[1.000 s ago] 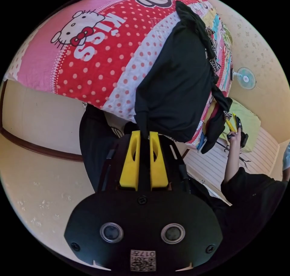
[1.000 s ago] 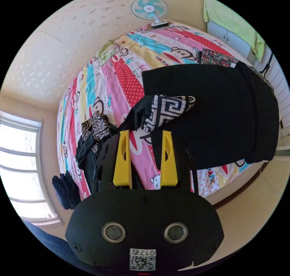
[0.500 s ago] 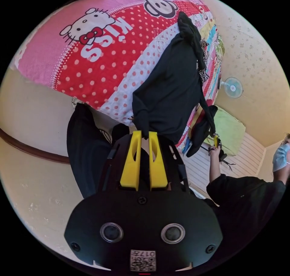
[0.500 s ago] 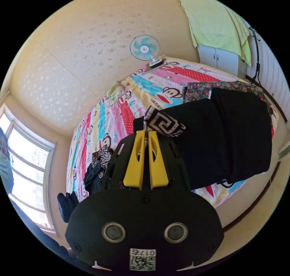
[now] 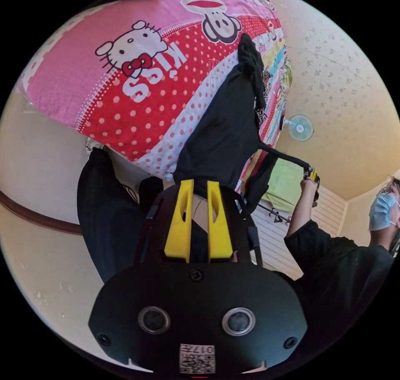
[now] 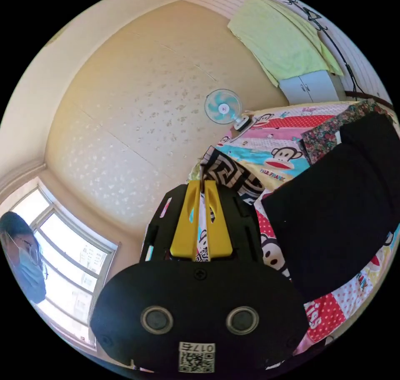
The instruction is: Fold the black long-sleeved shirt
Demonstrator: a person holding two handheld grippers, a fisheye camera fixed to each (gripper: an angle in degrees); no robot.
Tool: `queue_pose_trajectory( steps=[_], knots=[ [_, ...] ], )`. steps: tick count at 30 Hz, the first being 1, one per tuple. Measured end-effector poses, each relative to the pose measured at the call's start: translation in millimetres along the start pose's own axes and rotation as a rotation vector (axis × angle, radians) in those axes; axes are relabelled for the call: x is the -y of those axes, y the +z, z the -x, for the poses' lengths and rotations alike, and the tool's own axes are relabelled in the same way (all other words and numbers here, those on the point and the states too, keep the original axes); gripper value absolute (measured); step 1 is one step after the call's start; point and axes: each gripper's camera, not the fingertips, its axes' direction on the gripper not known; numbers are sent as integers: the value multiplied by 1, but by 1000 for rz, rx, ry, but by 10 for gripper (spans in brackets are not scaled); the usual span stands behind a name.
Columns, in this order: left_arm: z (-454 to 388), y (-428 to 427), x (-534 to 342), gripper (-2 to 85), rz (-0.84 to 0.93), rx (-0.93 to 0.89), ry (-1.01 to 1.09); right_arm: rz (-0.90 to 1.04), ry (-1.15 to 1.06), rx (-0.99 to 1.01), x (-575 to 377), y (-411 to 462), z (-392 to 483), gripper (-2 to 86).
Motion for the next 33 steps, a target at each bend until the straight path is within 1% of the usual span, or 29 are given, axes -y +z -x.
queue_pose_trajectory(
  steps=[2,5,6,7,8,9,10,12,14,18,20,21,23,25,27,31,33],
  knots=[
    [2,-5,1,63,-5,-22,16,33,-88,100,-24,34,35,23],
    [7,-13,0,65,-20,-26,33,243,-194,249,-81,105,74,27],
    [8,-15,0,65,-23,-27,34,375,-222,313,-112,137,81,30],
    [13,-18,-1,66,-27,-31,31,546,-253,358,-147,171,85,33],
    [18,-20,-2,67,-33,-39,22,652,-271,368,-167,188,86,36],
    [21,-22,-3,68,-37,-47,16,880,-301,352,-205,218,85,42],
    [26,-26,-4,71,-50,-63,6,1042,-330,305,-237,235,80,49],
    [33,-32,-7,74,-69,-79,-2,1106,-316,235,-255,237,65,72],
    [40,-39,-10,76,-85,-63,-11,1072,-287,210,-248,224,47,83],
    [45,-41,-4,95,-85,-49,-4,1016,-274,-48,-215,193,1,86],
    [38,-38,7,111,-64,-37,67,1037,-310,-167,-204,179,-16,91],
    [35,-36,10,111,-52,-21,93,1085,-334,-229,-200,171,-28,97],
    [27,-23,23,122,35,111,178,1192,-357,-306,-203,159,-49,114],
    [25,-11,28,139,107,194,217,1326,-387,-416,-212,136,-79,126],
    [24,-2,27,146,162,218,258,1385,-372,-462,-215,114,-100,132],
    [26,6,21,145,294,328,320,1518,-218,-409,-222,70,-140,137],
    [28,9,22,145,347,380,344,1561,-199,-425,-227,61,-152,136]
  ],
)
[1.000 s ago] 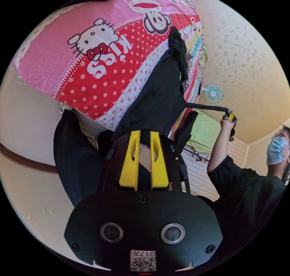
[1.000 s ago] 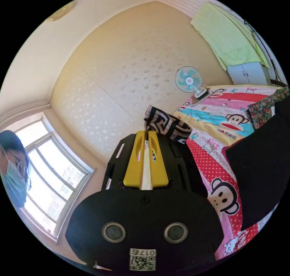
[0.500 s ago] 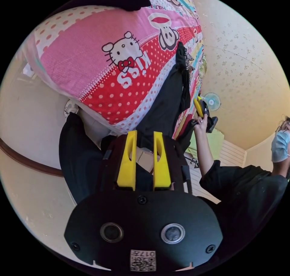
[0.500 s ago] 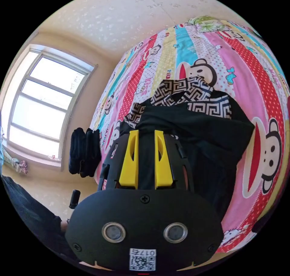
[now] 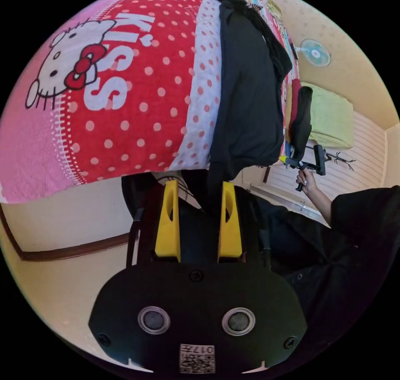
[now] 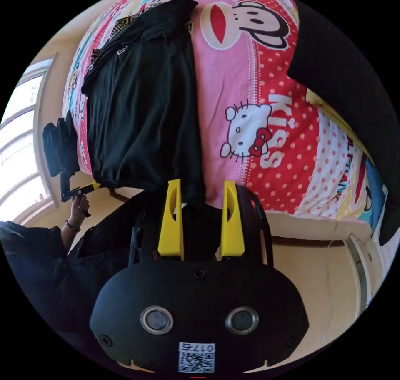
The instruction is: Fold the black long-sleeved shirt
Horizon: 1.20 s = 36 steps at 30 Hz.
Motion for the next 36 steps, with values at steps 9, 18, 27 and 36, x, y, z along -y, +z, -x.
queue_pose_trajectory(
  steps=[9,18,27,36],
  knots=[
    [4,0,27,25,76,-323,56,-8,-48,228,27,7,-25,41],
    [-31,-57,-48,-7,51,-491,-10,14,-102,458,-21,-55,-82,11],
    [-68,-78,-88,-7,8,-656,-83,-157,41,789,-89,-88,-135,6],
    [-58,-160,104,-2,-440,-739,163,-603,-204,792,135,-143,-108,10]
  ],
)
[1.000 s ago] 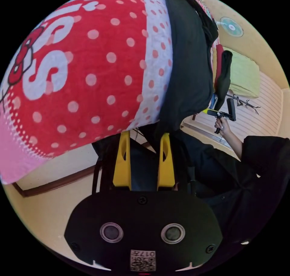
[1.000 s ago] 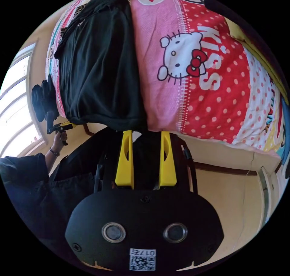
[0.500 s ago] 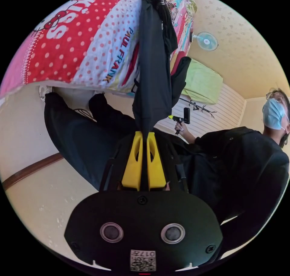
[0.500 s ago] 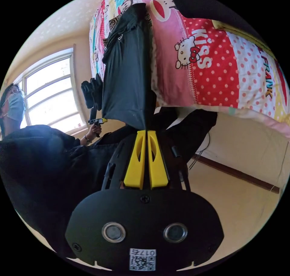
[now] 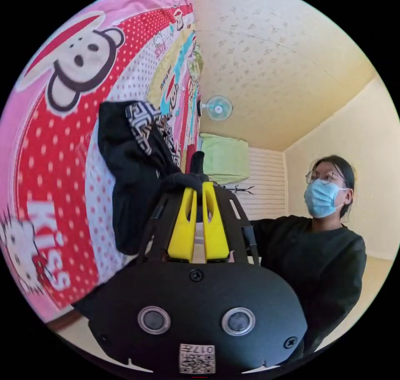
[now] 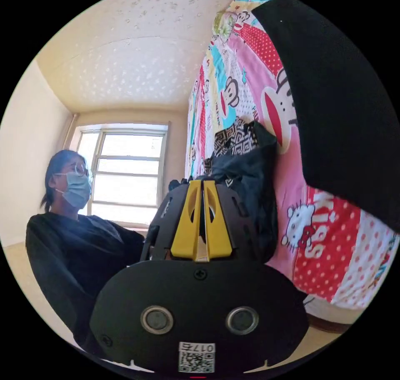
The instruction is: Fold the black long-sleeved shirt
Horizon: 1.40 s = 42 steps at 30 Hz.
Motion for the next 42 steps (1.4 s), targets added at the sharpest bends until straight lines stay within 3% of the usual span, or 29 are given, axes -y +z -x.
queue_pose_trajectory(
  steps=[3,7,9,12,14,16,20,24,27,30,34,42],
  knots=[
    [15,11,64,10,-71,57,30,-102,14,-166,62,32,-7,17],
    [36,15,98,112,-169,124,-79,-23,131,-552,113,74,-21,46],
    [27,8,89,124,-221,144,-71,-14,159,-644,113,76,-17,69],
    [6,2,51,134,-230,324,-63,2,9,-715,88,80,12,81],
    [0,4,7,161,-225,474,-125,63,-79,-776,63,88,25,82],
    [5,11,-26,175,-203,489,-196,105,-39,-843,26,90,26,90],
    [17,34,-86,162,-231,372,-334,48,255,-724,-30,68,6,121],
    [32,59,-104,146,-309,244,-416,-156,572,-457,-92,52,-24,142],
    [43,81,-102,134,-378,140,-453,-243,634,-283,-109,67,-46,141],
    [48,91,-100,86,-480,91,-496,-288,670,-268,-107,74,-56,112],
    [19,95,-82,34,-546,-44,-370,-351,516,-67,-84,67,-40,34],
    [-90,93,12,30,-535,-136,47,-367,66,126,25,56,44,7]
  ],
)
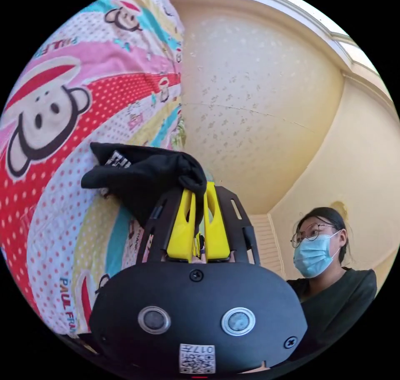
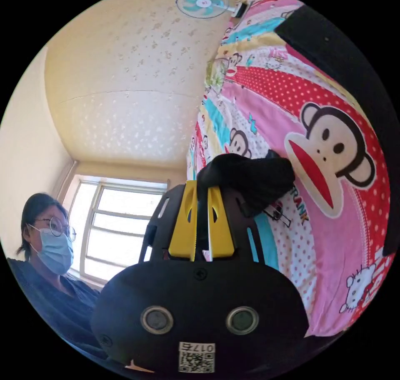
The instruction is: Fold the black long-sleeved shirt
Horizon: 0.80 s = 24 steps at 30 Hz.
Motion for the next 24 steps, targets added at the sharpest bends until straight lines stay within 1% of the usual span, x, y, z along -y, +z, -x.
queue_pose_trajectory(
  steps=[2,4,6,9,11,12,14,15,16,17,18,19,20,21,22,24],
  knots=[
    [-30,11,16,29,4,-74,110,22,-85,60,20,11,24,5],
    [-48,12,19,29,8,-110,166,54,-206,114,33,17,57,4],
    [-59,7,12,29,9,-124,200,76,-268,139,33,15,75,3],
    [-58,-12,-14,29,24,-84,202,115,-308,170,17,6,81,2],
    [-36,-33,-45,29,49,22,161,151,-301,144,0,-1,69,2],
    [-27,-39,-53,29,56,61,140,191,-274,93,-13,-4,54,3],
    [21,-65,-90,28,56,244,10,239,-184,-42,-35,-8,20,4],
    [33,-72,-100,27,58,298,-10,278,-122,-162,-54,-11,-7,5],
    [59,-84,-117,23,76,431,-45,314,-59,-297,-73,-15,-33,6],
    [86,-96,-133,15,96,563,-117,325,-23,-371,-83,-17,-46,6],
    [97,-101,-141,13,97,598,-153,343,47,-500,-102,-24,-69,7],
    [113,-112,-153,9,77,574,-184,380,127,-556,-116,-30,-89,6],
    [121,-118,-161,6,45,517,-200,392,167,-554,-122,-33,-96,6],
    [122,-119,-164,4,32,502,-201,387,216,-521,-130,-39,-104,6],
    [119,-117,-166,3,21,506,-183,379,229,-488,-133,-42,-105,6],
    [104,-100,-162,1,43,532,-106,401,232,-497,-131,-40,-105,6]
  ],
)
